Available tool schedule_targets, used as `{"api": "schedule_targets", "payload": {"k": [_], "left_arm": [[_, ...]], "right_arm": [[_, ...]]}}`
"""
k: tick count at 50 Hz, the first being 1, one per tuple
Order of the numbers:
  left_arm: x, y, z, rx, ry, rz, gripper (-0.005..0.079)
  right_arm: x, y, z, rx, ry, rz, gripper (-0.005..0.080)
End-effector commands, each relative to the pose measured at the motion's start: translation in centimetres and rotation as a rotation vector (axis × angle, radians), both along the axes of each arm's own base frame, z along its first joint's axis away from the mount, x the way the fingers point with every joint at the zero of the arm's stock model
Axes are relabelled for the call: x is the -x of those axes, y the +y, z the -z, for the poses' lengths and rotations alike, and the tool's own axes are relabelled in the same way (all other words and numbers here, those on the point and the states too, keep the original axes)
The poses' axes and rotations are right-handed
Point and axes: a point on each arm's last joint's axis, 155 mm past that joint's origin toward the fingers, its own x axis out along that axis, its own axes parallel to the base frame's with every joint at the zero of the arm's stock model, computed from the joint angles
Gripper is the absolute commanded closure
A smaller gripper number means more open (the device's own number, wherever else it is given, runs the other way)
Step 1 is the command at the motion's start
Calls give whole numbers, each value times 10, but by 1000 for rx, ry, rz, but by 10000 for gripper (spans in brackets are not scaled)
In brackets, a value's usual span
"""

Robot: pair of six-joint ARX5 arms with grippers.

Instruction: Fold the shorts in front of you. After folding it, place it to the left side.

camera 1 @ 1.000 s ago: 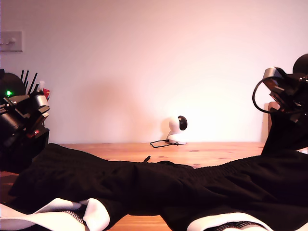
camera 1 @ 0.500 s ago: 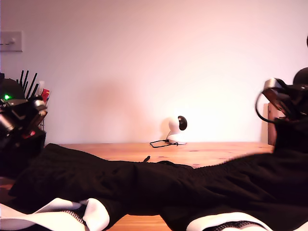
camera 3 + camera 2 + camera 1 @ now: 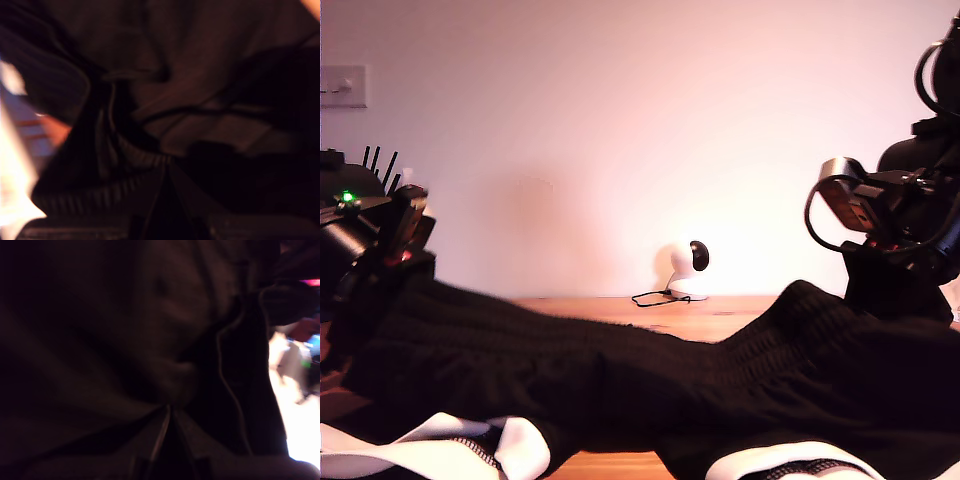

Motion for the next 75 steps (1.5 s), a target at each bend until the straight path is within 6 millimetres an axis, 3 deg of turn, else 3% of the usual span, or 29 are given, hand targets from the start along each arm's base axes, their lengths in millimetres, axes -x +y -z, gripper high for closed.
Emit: {"api": "schedule_targets", "payload": {"k": [1,13,25,34,40,49,57,67,75], "left_arm": [[9,-4,3,18,32,21,766],[37,-12,-3,43,102,95,766],[70,-11,-8,29,206,161,766],[80,-10,-10,17,259,167,766],[79,-9,-12,5,265,168,766],[84,2,-7,-110,293,195,766],[79,10,1,-192,248,220,766],[72,12,5,-224,215,218,766],[61,31,25,-382,178,191,766]], "right_arm": [[9,4,-1,-30,38,-19,762],[42,12,-9,-40,160,-68,762],[87,19,-20,-14,318,-156,762],[106,24,-31,30,336,-245,762],[100,26,-48,26,304,-268,762],[65,36,-60,16,173,-231,762],[43,38,-47,83,74,-212,762],[32,33,-37,143,32,-200,762],[12,24,-25,238,-4,-120,762]]}}
